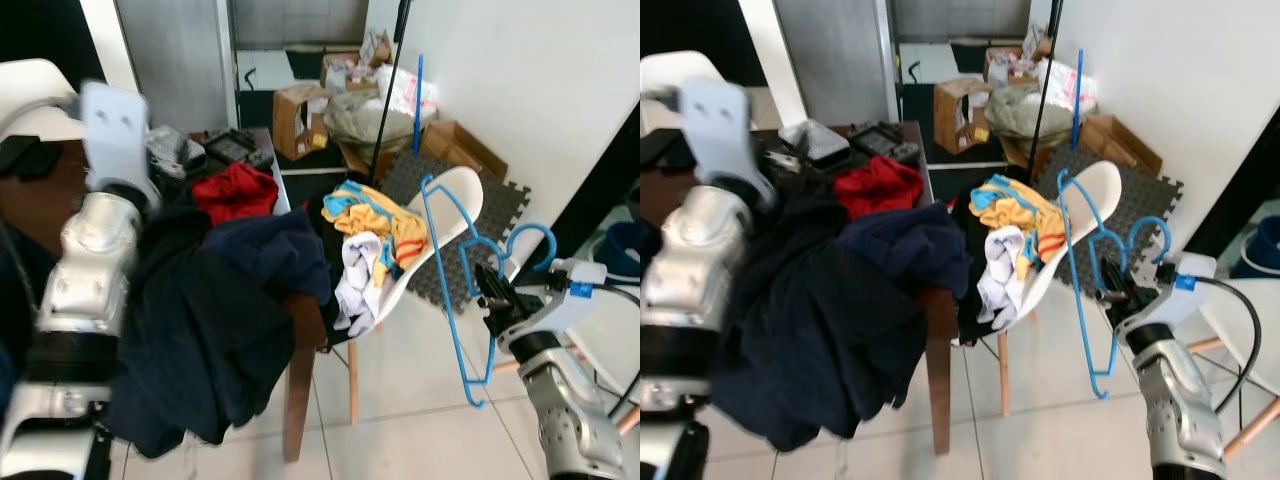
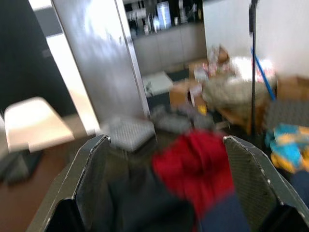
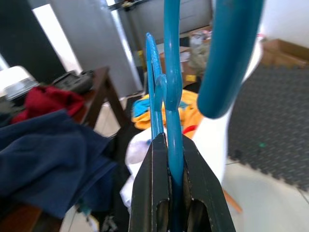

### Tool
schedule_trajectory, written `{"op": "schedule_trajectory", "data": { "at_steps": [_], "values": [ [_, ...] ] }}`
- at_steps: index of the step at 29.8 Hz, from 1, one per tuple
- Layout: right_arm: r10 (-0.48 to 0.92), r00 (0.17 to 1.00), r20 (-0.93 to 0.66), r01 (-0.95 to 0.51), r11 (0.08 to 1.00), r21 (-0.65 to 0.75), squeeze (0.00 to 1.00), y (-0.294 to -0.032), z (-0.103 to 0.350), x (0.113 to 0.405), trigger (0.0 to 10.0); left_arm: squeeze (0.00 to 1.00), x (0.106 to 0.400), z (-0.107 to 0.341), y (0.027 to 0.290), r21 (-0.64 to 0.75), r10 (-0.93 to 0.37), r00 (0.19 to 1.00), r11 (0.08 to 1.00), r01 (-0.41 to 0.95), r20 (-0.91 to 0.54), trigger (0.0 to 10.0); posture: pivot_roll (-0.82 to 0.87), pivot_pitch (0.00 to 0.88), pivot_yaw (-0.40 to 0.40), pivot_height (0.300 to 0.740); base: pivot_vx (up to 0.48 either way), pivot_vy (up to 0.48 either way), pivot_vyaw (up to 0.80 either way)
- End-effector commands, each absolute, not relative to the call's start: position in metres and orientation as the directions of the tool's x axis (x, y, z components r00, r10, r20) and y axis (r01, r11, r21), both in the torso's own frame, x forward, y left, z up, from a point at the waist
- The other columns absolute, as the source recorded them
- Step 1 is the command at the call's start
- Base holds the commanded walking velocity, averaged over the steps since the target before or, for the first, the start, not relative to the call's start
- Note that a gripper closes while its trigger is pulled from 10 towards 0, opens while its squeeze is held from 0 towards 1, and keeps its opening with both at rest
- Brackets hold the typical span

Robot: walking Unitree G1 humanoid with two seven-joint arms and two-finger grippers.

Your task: Hang hanger

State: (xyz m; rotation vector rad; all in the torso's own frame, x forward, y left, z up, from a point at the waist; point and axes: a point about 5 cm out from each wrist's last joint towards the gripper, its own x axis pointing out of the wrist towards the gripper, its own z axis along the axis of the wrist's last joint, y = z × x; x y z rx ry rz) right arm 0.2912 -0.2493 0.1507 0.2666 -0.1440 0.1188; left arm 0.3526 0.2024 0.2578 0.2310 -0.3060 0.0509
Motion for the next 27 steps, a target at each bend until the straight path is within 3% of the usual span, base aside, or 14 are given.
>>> {"op": "schedule_trajectory", "data": {
  "at_steps": [1, 8, 13, 27],
  "values": [
    [0.105, 0.982, 0.160, -0.145, 0.953, 0.264, 0.00, -0.247, 0.151, 0.291, 10.0, 0.00, 0.351, 0.255, 0.200, 0.201, 0.019, 0.954, 0.976, -0.082, 0.298, 10.0, 0.04, 0.070, -0.041, 0.740, -0.439, 0.000, 0.00],
    [0.116, 0.979, 0.167, -0.157, 0.952, 0.261, 0.00, -0.243, 0.153, 0.292, 10.0, 0.00, 0.347, 0.249, 0.182, 0.152, -0.035, 0.956, 0.988, -0.010, 0.291, 10.0, 0.04, 0.063, -0.038, 0.740, -0.422, 0.000, 0.00],
    [0.126, 0.979, 0.161, -0.166, 0.951, 0.261, 0.00, -0.240, 0.152, 0.291, 10.0, 0.00, 0.344, 0.256, 0.179, 0.135, -0.064, 0.950, 0.991, 0.023, 0.306, 10.0, 0.04, 0.063, -0.033, 0.740, 0.000, 0.000, 0.00],
    [0.143, 0.978, 0.153, -0.179, 0.950, 0.254, 0.00, -0.237, 0.153, 0.290, 10.0, 0.00, 0.341, 0.265, 0.187, 0.168, -0.040, 0.946, 0.986, -0.015, 0.321, 10.0, 0.04, 0.059, -0.032, 0.740, 0.000, 0.409, 0.00]
  ]
}}
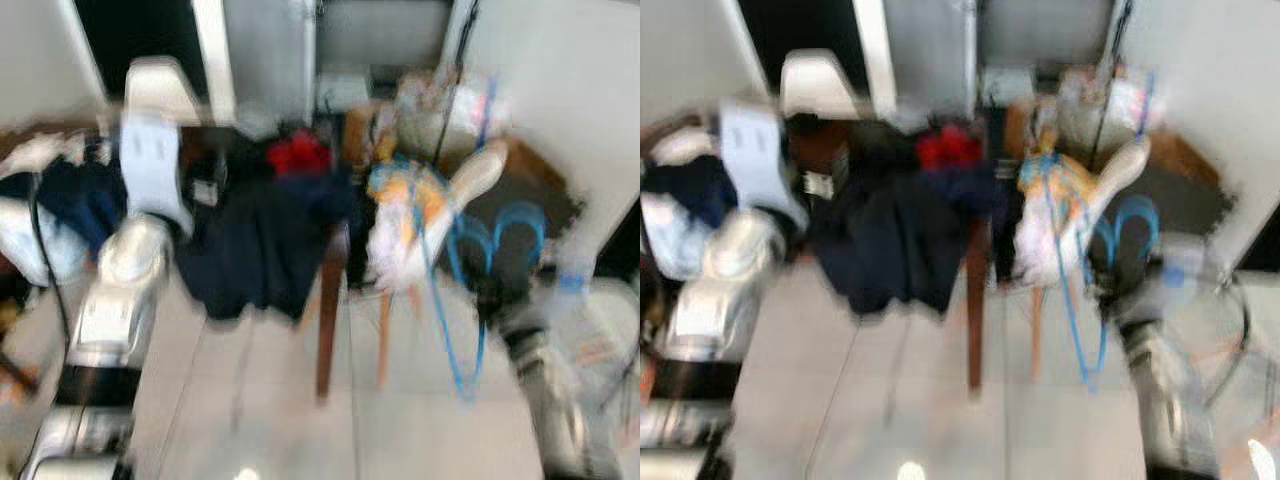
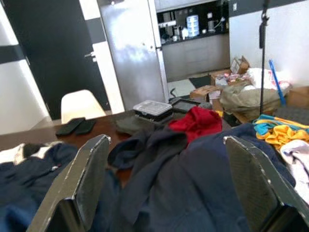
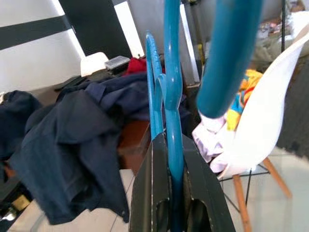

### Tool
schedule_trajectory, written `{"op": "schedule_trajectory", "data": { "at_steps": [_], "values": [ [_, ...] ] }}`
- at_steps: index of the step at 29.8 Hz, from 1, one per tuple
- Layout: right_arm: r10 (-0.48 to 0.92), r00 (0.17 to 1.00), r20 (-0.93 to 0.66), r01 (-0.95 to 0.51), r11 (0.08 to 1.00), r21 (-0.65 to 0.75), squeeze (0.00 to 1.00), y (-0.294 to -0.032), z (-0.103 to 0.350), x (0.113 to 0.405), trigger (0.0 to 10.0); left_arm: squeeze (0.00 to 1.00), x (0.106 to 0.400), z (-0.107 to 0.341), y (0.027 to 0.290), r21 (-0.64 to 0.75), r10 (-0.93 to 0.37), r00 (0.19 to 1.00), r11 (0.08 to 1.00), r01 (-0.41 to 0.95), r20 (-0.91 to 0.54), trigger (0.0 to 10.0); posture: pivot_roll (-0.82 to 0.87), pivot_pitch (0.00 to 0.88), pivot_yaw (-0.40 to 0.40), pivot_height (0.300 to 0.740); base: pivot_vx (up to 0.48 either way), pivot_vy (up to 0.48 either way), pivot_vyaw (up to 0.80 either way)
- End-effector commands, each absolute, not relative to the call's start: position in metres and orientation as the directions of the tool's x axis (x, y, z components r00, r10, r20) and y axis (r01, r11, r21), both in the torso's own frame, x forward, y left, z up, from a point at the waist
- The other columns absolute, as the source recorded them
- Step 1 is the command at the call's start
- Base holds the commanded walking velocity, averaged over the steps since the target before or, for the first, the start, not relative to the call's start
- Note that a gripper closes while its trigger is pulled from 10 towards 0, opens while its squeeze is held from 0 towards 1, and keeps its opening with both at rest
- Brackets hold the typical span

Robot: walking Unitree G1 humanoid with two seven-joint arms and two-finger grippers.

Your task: Hang hanger

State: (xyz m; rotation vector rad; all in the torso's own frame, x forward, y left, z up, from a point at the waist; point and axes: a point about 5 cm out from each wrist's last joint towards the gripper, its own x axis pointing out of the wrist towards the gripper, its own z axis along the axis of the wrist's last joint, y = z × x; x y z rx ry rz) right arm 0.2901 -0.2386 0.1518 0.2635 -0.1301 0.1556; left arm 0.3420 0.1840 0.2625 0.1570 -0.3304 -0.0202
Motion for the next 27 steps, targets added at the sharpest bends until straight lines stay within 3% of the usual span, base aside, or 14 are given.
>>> {"op": "schedule_trajectory", "data": {
  "at_steps": [1, 27],
  "values": [
    [0.143, 0.978, 0.153, -0.179, 0.950, 0.254, 0.00, -0.237, 0.153, 0.290, 10.0, 0.00, 0.341, 0.265, 0.187, 0.168, -0.040, 0.946, 0.986, -0.015, 0.321, 10.0, 0.04, 0.059, -0.032, 0.740, 0.000, 0.409, 0.00],
    [0.151, 0.977, 0.148, -0.185, 0.950, 0.250, 0.00, -0.235, 0.152, 0.287, 10.0, 0.00, 0.340, 0.261, 0.171, 0.174, -0.099, 0.944, 0.984, 0.046, 0.315, 10.0, 0.03, 0.059, -0.029, 0.740, 0.000, 0.013, 0.00]
  ]
}}
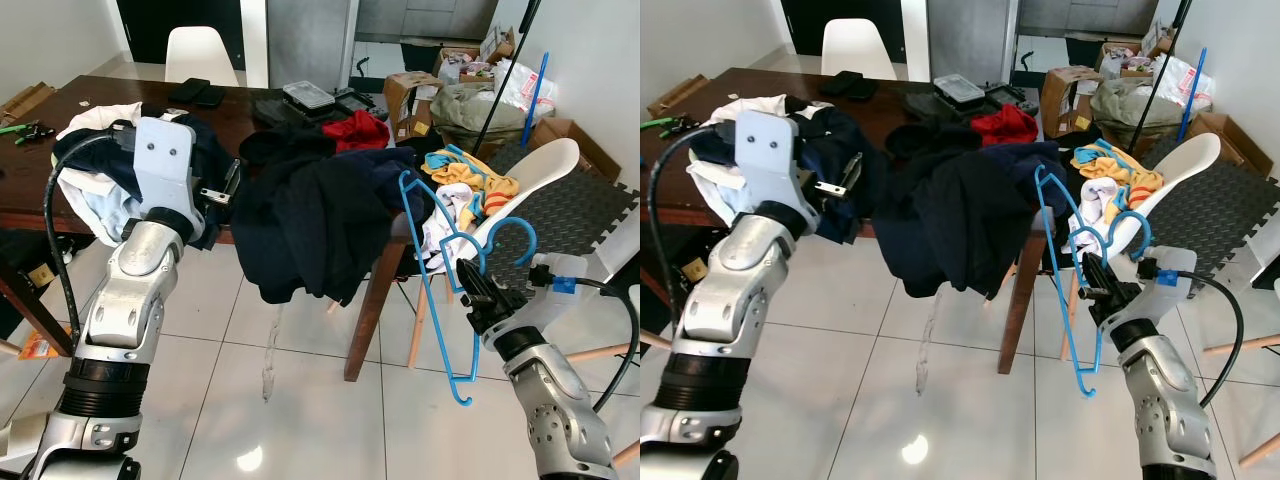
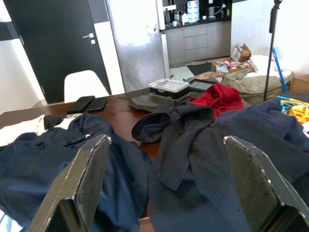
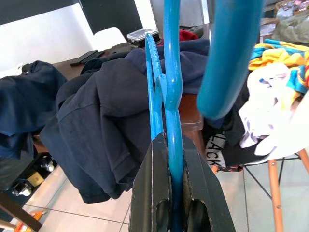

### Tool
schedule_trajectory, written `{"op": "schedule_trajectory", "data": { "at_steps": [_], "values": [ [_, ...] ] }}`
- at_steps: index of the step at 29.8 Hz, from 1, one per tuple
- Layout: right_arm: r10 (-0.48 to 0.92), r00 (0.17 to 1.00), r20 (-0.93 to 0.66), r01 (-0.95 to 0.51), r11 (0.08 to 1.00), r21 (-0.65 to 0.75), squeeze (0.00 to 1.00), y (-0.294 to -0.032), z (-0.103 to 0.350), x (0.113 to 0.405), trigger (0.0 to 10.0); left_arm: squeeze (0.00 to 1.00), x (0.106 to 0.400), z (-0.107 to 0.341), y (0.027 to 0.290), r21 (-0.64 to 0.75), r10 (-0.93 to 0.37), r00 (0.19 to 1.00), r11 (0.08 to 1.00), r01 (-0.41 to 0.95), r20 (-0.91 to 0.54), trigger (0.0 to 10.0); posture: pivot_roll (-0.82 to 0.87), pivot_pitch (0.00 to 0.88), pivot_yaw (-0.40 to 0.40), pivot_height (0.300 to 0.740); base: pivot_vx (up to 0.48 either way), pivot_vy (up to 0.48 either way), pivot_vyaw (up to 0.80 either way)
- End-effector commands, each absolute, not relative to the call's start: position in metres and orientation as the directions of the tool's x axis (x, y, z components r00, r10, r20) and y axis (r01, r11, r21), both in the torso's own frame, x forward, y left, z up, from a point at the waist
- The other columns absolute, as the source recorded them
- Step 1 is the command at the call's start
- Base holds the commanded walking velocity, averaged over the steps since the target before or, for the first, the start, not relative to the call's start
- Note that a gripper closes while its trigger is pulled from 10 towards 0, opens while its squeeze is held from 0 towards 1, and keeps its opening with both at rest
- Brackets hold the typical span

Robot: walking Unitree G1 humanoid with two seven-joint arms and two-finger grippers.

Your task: Hang hanger

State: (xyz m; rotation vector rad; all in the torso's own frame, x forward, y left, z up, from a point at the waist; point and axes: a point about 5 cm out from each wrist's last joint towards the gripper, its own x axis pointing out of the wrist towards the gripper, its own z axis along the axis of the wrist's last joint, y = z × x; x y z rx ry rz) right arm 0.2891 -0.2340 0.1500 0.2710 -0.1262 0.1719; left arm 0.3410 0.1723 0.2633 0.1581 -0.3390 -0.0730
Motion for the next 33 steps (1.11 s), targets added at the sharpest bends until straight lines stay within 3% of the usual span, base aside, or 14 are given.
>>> {"op": "schedule_trajectory", "data": {
  "at_steps": [1, 16, 23, 26, 33],
  "values": [
    [0.151, 0.977, 0.148, -0.185, 0.951, 0.249, 0.00, -0.235, 0.152, 0.287, 10.0, 0.00, 0.340, 0.261, 0.171, 0.175, -0.098, 0.945, 0.984, 0.044, 0.313, 10.0, 0.03, 0.061, -0.029, 0.740, 0.000, 0.000, 0.00],
    [0.126, 0.974, 0.190, -0.168, 0.960, 0.223, 0.00, -0.245, 0.169, 0.287, 10.0, 0.00, 0.342, 0.261, 0.180, 0.158, -0.049, 0.948, 0.987, -0.001, 0.313, 10.0, 0.03, 0.064, -0.031, 0.740, 0.000, 0.000, 0.00],
    [0.144, 0.970, 0.197, -0.185, 0.959, 0.213, 0.00, -0.243, 0.174, 0.290, 10.0, 0.00, 0.337, 0.260, 0.207, 0.130, 0.076, 0.948, 0.984, -0.121, 0.311, 10.0, 0.05, 0.072, -0.045, 0.740, 0.000, 0.000, 0.00],
    [0.153, 0.968, 0.198, -0.195, 0.957, 0.214, 0.00, -0.239, 0.174, 0.293, 10.0, 0.00, 0.334, 0.261, 0.225, 0.126, 0.162, 0.935, 0.970, -0.210, 0.314, 10.0, 0.06, 0.058, -0.046, 0.740, 0.000, 0.376, 0.00],
    [0.156, 0.967, 0.200, -0.198, 0.957, 0.213, 0.00, -0.237, 0.175, 0.297, 10.0, 0.00, 0.332, 0.259, 0.232, 0.122, 0.198, 0.928, 0.962, -0.246, 0.316, 10.0, 0.06, 0.057, -0.054, 0.740, 0.000, 0.409, 0.00]
  ]
}}
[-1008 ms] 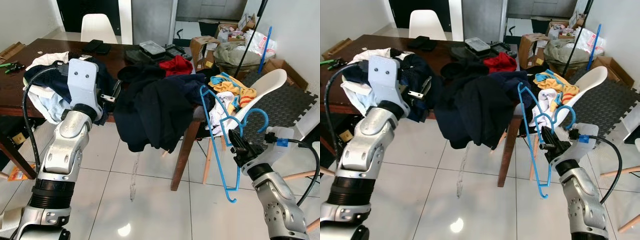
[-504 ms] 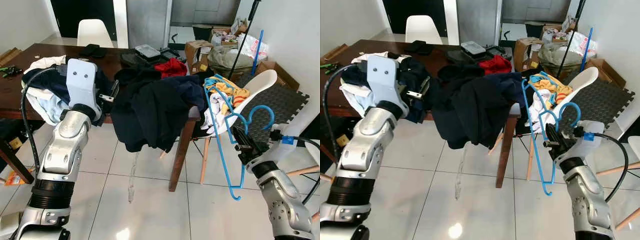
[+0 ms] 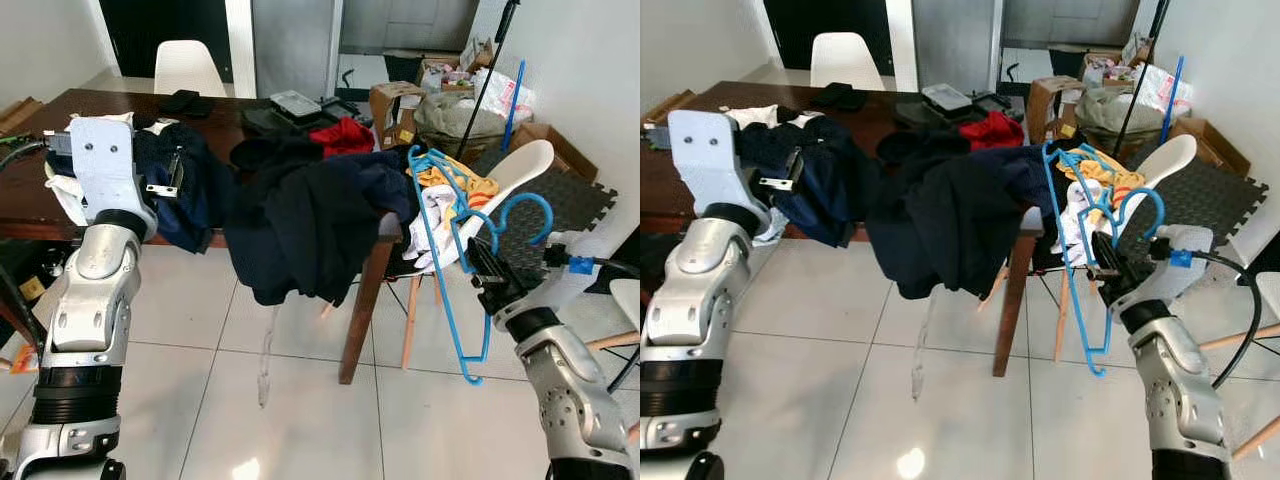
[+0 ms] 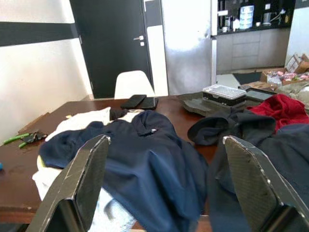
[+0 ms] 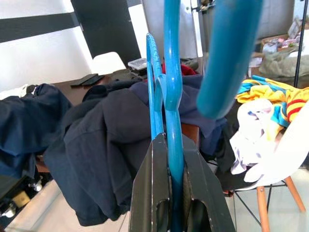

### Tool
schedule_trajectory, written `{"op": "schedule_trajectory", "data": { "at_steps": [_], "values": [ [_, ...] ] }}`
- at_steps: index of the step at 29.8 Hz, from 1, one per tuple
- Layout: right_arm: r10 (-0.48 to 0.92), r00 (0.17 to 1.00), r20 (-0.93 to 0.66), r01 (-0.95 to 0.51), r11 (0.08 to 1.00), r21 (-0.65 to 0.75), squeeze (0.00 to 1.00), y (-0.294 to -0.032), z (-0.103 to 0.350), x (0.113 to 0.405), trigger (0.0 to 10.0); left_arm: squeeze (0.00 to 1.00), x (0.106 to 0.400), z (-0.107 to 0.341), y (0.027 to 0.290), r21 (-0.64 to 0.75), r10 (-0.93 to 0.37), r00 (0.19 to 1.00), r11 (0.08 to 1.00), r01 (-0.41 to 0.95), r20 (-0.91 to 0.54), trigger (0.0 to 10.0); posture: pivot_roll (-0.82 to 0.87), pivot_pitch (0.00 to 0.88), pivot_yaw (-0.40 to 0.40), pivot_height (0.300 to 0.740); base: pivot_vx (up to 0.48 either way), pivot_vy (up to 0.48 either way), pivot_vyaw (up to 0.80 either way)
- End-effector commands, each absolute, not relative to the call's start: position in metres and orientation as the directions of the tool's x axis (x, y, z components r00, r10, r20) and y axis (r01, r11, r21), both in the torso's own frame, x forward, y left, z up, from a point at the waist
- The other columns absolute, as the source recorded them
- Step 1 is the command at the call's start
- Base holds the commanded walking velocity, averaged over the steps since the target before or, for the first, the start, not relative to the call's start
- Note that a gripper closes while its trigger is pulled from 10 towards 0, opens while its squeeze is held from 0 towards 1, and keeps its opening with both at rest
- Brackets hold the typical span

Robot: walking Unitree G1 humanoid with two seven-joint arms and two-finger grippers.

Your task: Hang hanger

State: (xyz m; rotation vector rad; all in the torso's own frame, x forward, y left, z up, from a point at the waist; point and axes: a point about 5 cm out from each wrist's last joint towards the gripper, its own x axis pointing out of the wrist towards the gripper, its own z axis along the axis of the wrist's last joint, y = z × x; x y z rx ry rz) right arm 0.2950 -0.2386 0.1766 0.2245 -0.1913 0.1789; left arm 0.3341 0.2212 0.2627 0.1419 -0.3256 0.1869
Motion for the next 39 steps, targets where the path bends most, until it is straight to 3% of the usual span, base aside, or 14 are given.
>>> {"op": "schedule_trajectory", "data": {
  "at_steps": [1, 10, 17, 39],
  "values": [
    [0.156, 0.967, 0.200, -0.198, 0.957, 0.213, 0.00, -0.2373, 0.1749, 0.2967, 10.0, 0.00, 0.3324, 0.2589, 0.2323, 0.122, 0.198, 0.928, 0.962, -0.246, 0.316, 10.0, 0.06, 0.057, -0.054, 0.740, 0.000, 0.412, 0.00],
    [0.157, 0.967, 0.199, -0.198, 0.958, 0.206, 0.00, -0.2402, 0.1755, 0.2926, 10.0, 0.00, 0.3270, 0.2515, 0.2296, 0.106, 0.200, 0.929, 0.964, -0.243, 0.312, 10.0, 0.06, 0.066, -0.059, 0.740, 0.000, 0.391, 0.00],
    [0.162, 0.967, 0.197, -0.202, 0.958, 0.204, 0.00, -0.2403, 0.1760, 0.2923, 10.0, 0.00, 0.3268, 0.2504, 0.2294, 0.094, 0.206, 0.929, 0.965, -0.246, 0.308, 10.0, 0.06, 0.070, -0.060, 0.740, 0.000, 0.000, 0.00],
    [0.217, 0.959, 0.184, -0.251, 0.949, 0.188, 0.00, -0.2314, 0.1754, 0.2953, 10.0, 0.00, 0.3277, 0.2551, 0.2285, 0.097, 0.186, 0.922, 0.968, -0.231, 0.339, 10.0, 0.06, 0.055, -0.064, 0.740, 0.457, 0.000, 0.00]
  ]
}}
